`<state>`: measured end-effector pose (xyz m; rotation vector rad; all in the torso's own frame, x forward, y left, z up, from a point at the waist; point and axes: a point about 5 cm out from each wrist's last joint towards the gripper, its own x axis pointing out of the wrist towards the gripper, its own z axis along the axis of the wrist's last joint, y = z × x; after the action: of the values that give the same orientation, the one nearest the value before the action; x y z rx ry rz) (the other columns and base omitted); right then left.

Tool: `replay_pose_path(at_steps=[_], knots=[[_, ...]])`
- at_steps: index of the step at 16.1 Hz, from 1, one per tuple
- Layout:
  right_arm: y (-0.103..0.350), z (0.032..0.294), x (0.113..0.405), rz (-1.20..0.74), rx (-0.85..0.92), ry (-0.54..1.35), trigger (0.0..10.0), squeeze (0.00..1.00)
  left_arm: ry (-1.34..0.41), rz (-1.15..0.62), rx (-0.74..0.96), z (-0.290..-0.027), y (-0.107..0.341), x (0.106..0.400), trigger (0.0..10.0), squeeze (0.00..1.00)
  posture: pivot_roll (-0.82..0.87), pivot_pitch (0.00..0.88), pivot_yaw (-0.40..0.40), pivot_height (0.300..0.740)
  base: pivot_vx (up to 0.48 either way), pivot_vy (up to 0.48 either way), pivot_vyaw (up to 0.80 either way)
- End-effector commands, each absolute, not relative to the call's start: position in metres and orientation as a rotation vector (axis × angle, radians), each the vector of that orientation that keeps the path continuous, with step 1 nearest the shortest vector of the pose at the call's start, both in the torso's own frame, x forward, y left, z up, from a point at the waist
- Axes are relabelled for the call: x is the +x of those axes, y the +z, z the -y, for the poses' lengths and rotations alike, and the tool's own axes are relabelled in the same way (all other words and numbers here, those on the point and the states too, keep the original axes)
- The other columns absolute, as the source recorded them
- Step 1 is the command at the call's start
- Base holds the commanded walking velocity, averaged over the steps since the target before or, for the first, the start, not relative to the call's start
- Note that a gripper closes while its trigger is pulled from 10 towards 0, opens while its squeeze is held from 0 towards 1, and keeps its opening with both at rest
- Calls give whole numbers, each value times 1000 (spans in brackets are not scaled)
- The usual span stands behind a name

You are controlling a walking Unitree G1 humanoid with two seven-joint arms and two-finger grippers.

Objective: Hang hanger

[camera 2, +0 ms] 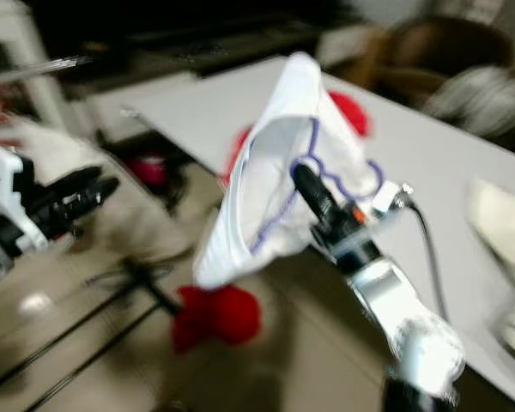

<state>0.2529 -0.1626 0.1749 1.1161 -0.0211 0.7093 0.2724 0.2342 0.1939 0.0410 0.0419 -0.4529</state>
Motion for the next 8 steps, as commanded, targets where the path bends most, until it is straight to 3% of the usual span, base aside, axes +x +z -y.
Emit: replay_pose_path(at_steps=[1, 4, 8], knots=[[182, 162, 244, 40, 1102, 787, 10000, 0, -435, -34, 53, -229, 194, 277, 10000, 0, -117, 0, -31, 740, 0, 0, 800], [179, 162, 233, 3, 1034, 844, 10000, 0, -487, -64, 79, -212, 178, 277, 10000, 0, -128, 0, -27, 740, 0, 0, 800], [175, 164, 223, -12, 1014, 880, 10000, 0, -388, -37, 112, -215, 170, 282, 10000, 0, -128, 0, -29, 740, 0, 0, 800]])
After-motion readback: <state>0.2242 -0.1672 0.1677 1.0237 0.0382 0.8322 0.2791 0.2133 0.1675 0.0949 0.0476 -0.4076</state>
